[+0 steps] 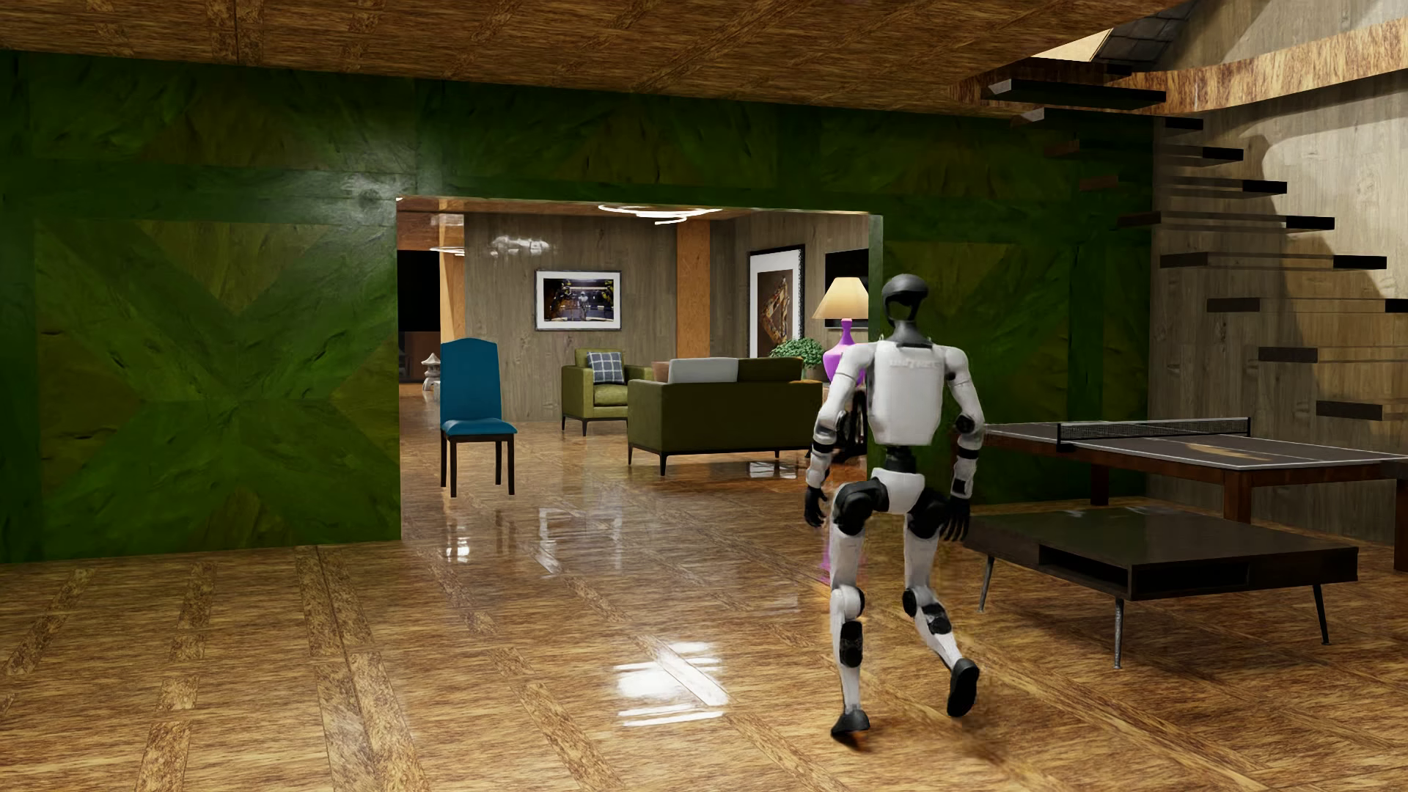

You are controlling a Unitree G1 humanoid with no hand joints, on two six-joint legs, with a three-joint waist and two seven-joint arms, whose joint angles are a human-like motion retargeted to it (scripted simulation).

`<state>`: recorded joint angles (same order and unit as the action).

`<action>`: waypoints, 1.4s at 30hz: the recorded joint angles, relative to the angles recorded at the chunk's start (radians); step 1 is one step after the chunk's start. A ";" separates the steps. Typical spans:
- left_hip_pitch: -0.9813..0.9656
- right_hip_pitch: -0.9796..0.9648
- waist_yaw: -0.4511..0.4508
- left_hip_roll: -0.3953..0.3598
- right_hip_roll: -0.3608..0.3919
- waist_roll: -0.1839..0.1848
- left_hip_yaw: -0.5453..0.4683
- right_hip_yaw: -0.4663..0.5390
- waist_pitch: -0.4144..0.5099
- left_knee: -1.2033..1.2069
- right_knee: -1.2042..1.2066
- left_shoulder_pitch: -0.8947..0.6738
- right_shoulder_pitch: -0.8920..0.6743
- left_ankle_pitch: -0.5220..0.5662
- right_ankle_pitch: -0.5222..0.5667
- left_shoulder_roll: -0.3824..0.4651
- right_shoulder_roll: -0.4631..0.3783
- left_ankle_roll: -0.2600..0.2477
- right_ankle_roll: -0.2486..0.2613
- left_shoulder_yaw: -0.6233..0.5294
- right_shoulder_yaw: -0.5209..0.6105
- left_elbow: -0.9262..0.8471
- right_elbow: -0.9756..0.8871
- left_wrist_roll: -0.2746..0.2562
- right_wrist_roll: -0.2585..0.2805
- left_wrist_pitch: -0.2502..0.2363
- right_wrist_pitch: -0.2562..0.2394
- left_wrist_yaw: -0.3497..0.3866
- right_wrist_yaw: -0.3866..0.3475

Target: Go to the fabric chair

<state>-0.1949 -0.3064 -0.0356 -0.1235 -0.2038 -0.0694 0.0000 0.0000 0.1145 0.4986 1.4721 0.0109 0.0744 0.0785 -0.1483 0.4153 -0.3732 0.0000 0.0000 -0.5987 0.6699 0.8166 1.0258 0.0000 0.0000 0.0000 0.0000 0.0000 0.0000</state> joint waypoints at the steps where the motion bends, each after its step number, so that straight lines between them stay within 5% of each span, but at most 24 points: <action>1: 0.078 -0.058 -0.048 -0.001 0.009 0.008 0.000 0.000 0.001 -0.028 -0.021 -0.028 0.029 -0.076 -0.005 0.009 -0.003 0.000 0.000 0.026 -0.009 -0.008 0.023 0.000 0.000 0.000 0.000 0.000 0.000; 7: 0.351 -0.215 -0.185 0.032 0.039 0.032 0.000 0.000 -0.027 -0.065 -0.807 -0.151 0.134 -0.388 0.171 0.066 -0.018 0.000 0.000 0.144 -0.014 -0.151 0.023 0.000 0.000 0.000 0.000 0.000 0.000; 8: 0.377 -0.198 -0.182 0.032 0.036 0.030 0.000 0.000 -0.037 -0.062 -1.220 -0.164 0.130 -0.407 0.240 0.059 -0.013 0.000 0.000 0.148 0.006 -0.156 0.035 0.000 0.000 0.000 0.000 0.000 0.000; 9: 0.398 -0.179 -0.191 0.046 0.021 0.032 0.000 0.000 -0.042 -0.065 -1.347 -0.171 0.121 -0.398 0.272 0.048 -0.008 0.000 0.000 0.142 0.027 -0.155 0.048 0.000 0.000 0.000 0.000 0.000 0.000; 10: 0.417 -0.219 -0.193 0.057 0.020 0.033 0.000 0.000 -0.038 -0.069 -1.015 -0.167 0.104 -0.364 0.217 0.032 -0.002 0.000 0.000 0.134 0.046 -0.149 0.065 0.000 0.000 0.000 0.000 0.000 0.000; 12: 0.447 -0.262 -0.207 0.100 0.033 0.042 0.000 0.000 -0.046 -0.034 -0.878 -0.103 0.074 -0.224 0.189 -0.002 0.012 0.000 0.000 0.098 0.056 -0.127 0.074 0.000 0.000 0.000 0.000 0.000 0.000; 16: 0.188 -0.078 -0.127 0.175 0.117 0.085 0.000 0.000 -0.014 0.568 -0.766 0.074 0.021 0.307 0.104 -0.031 0.002 0.000 0.000 -0.098 -0.013 -0.028 -0.036 0.000 0.000 0.000 0.000 0.000 0.000; 18: 0.004 0.052 -0.021 0.153 0.145 0.080 0.000 0.000 -0.002 0.856 -0.824 0.133 -0.027 0.249 0.073 -0.033 -0.026 0.000 0.000 -0.145 -0.074 -0.021 -0.098 0.000 0.000 0.000 0.000 0.000 0.000; 20: -0.135 0.197 0.103 0.128 0.143 0.065 0.000 0.000 0.010 0.863 -0.884 0.205 -0.086 0.163 0.059 -0.018 -0.053 0.000 0.000 -0.142 -0.115 -0.054 -0.126 0.000 0.000 0.000 0.000 0.000 0.000; 24: -0.259 0.408 0.222 0.102 0.144 0.057 0.000 0.000 0.017 0.274 -0.933 0.306 -0.215 0.320 -0.036 -0.016 -0.093 0.000 0.000 -0.127 -0.195 -0.067 -0.171 0.000 0.000 0.000 0.000 0.000 0.000; 25: -0.244 0.454 0.219 0.093 0.153 0.060 0.000 0.000 0.009 0.072 -0.943 0.307 -0.239 0.273 -0.068 -0.026 -0.094 0.000 0.000 -0.141 -0.214 -0.040 -0.182 0.000 0.000 0.000 0.000 0.000 0.000; 26: -0.227 0.497 0.221 0.086 0.160 0.061 0.000 0.000 -0.010 -0.007 -0.953 0.305 -0.246 0.046 -0.093 -0.036 -0.090 0.000 0.000 -0.140 -0.239 -0.013 -0.204 0.000 0.000 0.000 0.000 0.000 0.000; 27: -0.191 0.535 0.224 0.084 0.164 0.063 0.000 0.000 -0.020 -0.249 -0.957 0.301 -0.243 -0.044 -0.107 -0.043 -0.084 0.000 0.000 -0.151 -0.263 -0.005 -0.235 0.000 0.000 0.000 0.000 0.000 0.000; 28: -0.167 0.562 0.236 0.087 0.158 0.066 0.000 0.000 -0.023 -0.363 -0.947 0.301 -0.231 -0.029 -0.112 -0.047 -0.079 0.000 0.000 -0.158 -0.270 -0.005 -0.268 0.000 0.000 0.000 0.000 0.000 0.000; 29: -0.212 0.552 0.235 0.071 0.144 0.058 0.000 0.000 -0.034 -0.157 -0.918 0.296 -0.214 -0.081 -0.100 -0.045 -0.073 0.000 0.000 -0.153 -0.278 -0.024 -0.300 0.000 0.000 0.000 0.000 0.000 0.000; 31: -0.256 0.552 0.236 0.027 0.096 0.034 0.000 0.000 -0.037 -0.060 -0.833 0.270 -0.148 0.178 0.032 -0.036 -0.055 0.000 0.000 -0.146 -0.258 -0.056 -0.317 0.000 0.000 0.000 0.000 0.000 0.000; 32: -0.259 0.508 0.220 0.010 0.074 0.018 0.000 0.000 -0.036 0.002 -0.727 0.244 -0.108 0.256 0.153 -0.033 -0.038 0.000 0.000 -0.133 -0.237 -0.056 -0.285 0.000 0.000 0.000 0.000 0.000 0.000; 34: -0.181 0.318 0.189 -0.019 0.031 0.003 0.000 0.000 -0.039 0.044 -0.373 0.180 -0.047 0.182 0.340 -0.015 -0.008 0.000 0.000 -0.094 -0.142 -0.057 -0.162 0.000 0.000 0.000 0.000 0.000 0.000; 38: 0.081 -0.024 0.004 -0.022 0.015 0.020 0.000 0.000 -0.034 -0.029 0.014 0.048 0.028 -0.085 0.004 0.030 0.009 0.000 0.000 0.037 -0.012 -0.055 0.010 0.000 0.000 0.000 0.000 0.000 0.000; 42: 0.301 -0.223 -0.164 0.030 0.044 0.060 0.000 0.000 -0.040 -0.076 -0.402 -0.039 0.156 -0.308 0.113 0.110 -0.022 0.000 0.000 0.144 -0.057 -0.155 -0.013 0.000 0.000 0.000 0.000 0.000 0.000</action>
<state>0.1058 -0.5290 -0.1993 -0.0934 -0.1597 -0.0095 0.0000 0.0000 0.0750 0.4222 1.0699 -0.0279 0.2305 -0.2299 -0.0353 0.5256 -0.3955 0.0000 0.0000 -0.4548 0.6133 0.6618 1.0125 0.0000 0.0000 0.0000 0.0000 0.0000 0.0000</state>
